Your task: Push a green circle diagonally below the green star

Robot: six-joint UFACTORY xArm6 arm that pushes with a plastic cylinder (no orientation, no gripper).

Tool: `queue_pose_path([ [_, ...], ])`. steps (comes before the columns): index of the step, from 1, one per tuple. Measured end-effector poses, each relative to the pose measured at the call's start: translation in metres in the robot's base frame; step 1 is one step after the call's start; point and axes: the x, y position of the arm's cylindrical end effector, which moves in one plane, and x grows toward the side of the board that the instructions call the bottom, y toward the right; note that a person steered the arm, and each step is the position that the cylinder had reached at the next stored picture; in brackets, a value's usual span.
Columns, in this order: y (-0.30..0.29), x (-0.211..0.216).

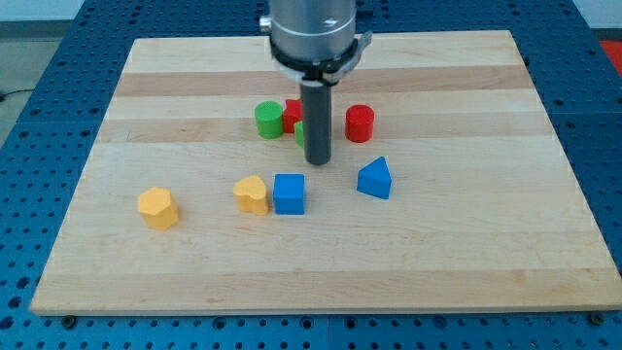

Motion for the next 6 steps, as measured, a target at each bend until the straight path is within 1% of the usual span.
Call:
queue_pose_path([
  [1,-0.002,-0.042],
  [2,-0.017,-0.075],
  [3,-0.020,-0.069],
  [4,-0.028,-0.034],
  [5,-0.066,-0.030],
  [6,-0.092,-0.043],
])
